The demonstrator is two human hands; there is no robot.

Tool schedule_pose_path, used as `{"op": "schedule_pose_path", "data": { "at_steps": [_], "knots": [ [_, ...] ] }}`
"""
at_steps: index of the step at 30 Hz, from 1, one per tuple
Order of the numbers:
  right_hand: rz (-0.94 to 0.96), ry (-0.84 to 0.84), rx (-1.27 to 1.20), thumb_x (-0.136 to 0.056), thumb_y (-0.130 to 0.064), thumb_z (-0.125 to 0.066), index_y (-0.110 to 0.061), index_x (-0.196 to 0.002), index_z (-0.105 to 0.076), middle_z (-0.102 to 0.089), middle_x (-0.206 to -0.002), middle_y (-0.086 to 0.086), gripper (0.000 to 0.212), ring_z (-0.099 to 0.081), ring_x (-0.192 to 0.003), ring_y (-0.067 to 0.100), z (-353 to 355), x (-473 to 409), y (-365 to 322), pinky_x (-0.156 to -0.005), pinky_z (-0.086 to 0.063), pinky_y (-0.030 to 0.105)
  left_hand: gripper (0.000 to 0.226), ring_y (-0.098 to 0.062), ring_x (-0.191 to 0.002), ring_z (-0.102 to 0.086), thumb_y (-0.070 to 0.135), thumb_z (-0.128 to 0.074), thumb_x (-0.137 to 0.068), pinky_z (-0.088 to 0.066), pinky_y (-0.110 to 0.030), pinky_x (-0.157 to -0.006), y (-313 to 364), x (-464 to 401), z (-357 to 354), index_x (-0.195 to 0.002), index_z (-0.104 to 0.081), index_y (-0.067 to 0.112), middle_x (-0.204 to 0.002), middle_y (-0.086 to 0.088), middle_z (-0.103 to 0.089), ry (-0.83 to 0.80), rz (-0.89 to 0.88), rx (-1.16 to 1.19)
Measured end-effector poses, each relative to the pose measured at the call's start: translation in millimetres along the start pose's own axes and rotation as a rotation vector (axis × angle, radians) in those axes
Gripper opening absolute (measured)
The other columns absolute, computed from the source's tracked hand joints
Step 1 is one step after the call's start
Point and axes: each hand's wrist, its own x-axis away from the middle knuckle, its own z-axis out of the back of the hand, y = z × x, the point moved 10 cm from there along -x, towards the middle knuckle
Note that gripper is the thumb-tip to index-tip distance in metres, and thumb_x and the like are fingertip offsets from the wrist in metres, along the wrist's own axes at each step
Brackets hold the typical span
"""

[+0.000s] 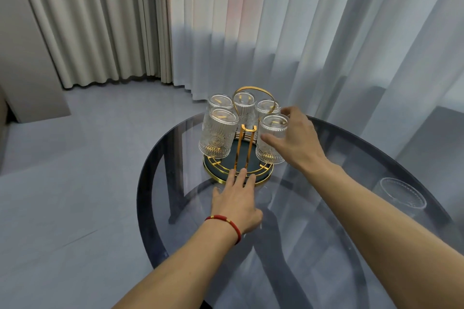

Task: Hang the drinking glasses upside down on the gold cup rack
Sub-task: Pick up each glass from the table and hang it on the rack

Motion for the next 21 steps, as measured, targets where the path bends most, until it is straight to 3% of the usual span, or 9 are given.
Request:
{"op": "schedule_pose_path", "data": {
  "at_steps": [3, 7, 9, 12, 14, 17, 21],
  "knots": [
    [0.004, 0.026, -0.017, -0.087, -0.043, -0.075, -0.015, -0.147, -0.039, -0.047, -0.147, 0.01, 0.075, -0.048, -0.133, 0.026, 3.4, 26.3, 16.3, -0.106, -0.045, 0.041, 0.08, -0.025, -0.153, 0.0, 0.031, -0.062, -0.091, -0.018, -0.059, -0.118, 2.3, 2.9, 5.7, -0.156, -0.017, 0.023, -0.168, -0.002, -0.008, 0.047, 0.003, 0.015],
    [0.002, 0.131, -0.016, -0.091, -0.03, -0.068, -0.014, -0.144, -0.041, -0.051, -0.141, 0.01, 0.061, -0.055, -0.124, 0.027, 26.9, 80.0, 58.3, -0.102, -0.049, 0.046, 0.062, -0.021, -0.139, -0.036, 0.023, -0.061, -0.088, -0.034, -0.04, -0.114, 25.7, 14.9, 34.4, -0.147, -0.041, 0.017, -0.149, -0.004, -0.048, 0.28, -0.124, 0.162],
    [-0.004, 0.178, 0.079, -0.087, -0.02, -0.068, -0.01, -0.138, -0.049, -0.055, -0.135, 0.012, 0.055, -0.054, -0.124, 0.031, 43.8, 102.5, 85.7, -0.105, -0.045, 0.048, 0.057, -0.018, -0.133, -0.043, 0.019, -0.061, -0.088, -0.037, -0.035, -0.111, 41.6, 22.8, 43.2, -0.144, -0.047, 0.016, -0.144, -0.002, -0.053, 0.326, -0.211, 0.293],
    [-0.051, 0.192, 0.325, -0.082, -0.015, -0.072, -0.009, -0.129, -0.059, -0.052, -0.143, 0.016, 0.049, -0.04, -0.142, 0.038, 70.0, 119.1, 123.9, -0.122, -0.02, 0.058, 0.057, -0.016, -0.134, -0.043, 0.016, -0.063, -0.088, -0.036, -0.032, -0.113, 61.9, 32.9, 48.0, -0.143, -0.048, 0.016, -0.145, -0.002, -0.05, 0.337, -0.288, 0.379],
    [-0.147, 0.198, 0.405, -0.081, -0.021, -0.076, -0.013, -0.131, -0.059, -0.042, -0.154, 0.017, 0.053, -0.022, -0.153, 0.037, 85.5, 123.0, 148.3, -0.122, -0.003, 0.059, 0.058, -0.015, -0.134, -0.042, 0.016, -0.065, -0.087, -0.035, -0.03, -0.112, 71.0, 37.6, 47.4, -0.143, -0.047, 0.017, -0.145, -0.001, -0.049, 0.334, -0.303, 0.396],
    [-0.354, 0.242, 0.236, -0.08, -0.026, -0.079, -0.013, -0.146, -0.042, -0.022, -0.162, 0.022, 0.077, -0.013, -0.152, 0.042, 96.4, 130.5, 180.8, -0.121, -0.012, 0.058, 0.059, -0.015, -0.133, -0.043, 0.017, -0.066, -0.087, -0.032, -0.024, -0.108, 79.7, 43.3, 47.3, -0.143, -0.047, 0.019, -0.143, 0.0, -0.051, 0.342, -0.303, 0.398],
    [-0.461, 0.387, -0.128, -0.08, -0.018, -0.079, -0.016, -0.156, -0.017, -0.017, -0.16, 0.018, 0.099, -0.031, -0.144, 0.036, 99.8, 142.5, 209.0, -0.111, -0.035, 0.044, 0.058, -0.015, -0.13, -0.045, 0.017, -0.065, -0.087, -0.035, -0.027, -0.109, 89.2, 44.9, 45.9, -0.142, -0.048, 0.019, -0.14, -0.001, -0.054, 0.346, -0.296, 0.4]
  ]
}}
